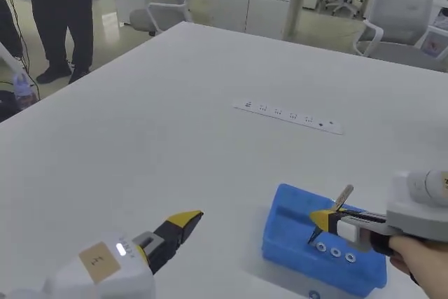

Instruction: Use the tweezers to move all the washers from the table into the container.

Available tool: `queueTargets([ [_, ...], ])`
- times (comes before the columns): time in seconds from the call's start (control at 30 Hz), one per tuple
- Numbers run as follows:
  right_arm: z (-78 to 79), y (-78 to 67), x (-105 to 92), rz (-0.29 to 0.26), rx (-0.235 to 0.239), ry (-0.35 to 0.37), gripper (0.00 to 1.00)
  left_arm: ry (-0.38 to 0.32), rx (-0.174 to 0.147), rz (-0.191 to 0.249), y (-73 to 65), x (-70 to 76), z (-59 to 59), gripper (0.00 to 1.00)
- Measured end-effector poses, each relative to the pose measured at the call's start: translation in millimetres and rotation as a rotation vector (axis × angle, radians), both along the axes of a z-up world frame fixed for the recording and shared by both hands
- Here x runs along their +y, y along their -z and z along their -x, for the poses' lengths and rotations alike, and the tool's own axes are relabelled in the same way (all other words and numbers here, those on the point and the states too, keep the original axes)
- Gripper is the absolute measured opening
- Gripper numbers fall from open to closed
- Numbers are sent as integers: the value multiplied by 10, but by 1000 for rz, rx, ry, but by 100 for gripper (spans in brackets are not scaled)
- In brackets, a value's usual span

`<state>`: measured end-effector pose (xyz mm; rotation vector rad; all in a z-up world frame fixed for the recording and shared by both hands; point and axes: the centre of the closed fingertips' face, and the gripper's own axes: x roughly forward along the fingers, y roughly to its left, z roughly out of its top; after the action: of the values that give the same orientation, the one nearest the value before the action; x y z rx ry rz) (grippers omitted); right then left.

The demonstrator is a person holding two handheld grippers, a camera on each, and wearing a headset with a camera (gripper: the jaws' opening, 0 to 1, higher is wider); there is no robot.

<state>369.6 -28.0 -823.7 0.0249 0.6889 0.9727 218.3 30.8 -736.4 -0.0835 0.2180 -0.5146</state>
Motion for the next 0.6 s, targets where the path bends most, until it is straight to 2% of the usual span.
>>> queueTargets([
  [0.13, -6, 24, 8, 18, -12, -10, 3, 1, 3, -4, 8, -1, 0, 90],
  [0.6, -7, 50, 52, 29, -26, -30, 3, 4, 9, -1, 26, -11, -3, 90],
])
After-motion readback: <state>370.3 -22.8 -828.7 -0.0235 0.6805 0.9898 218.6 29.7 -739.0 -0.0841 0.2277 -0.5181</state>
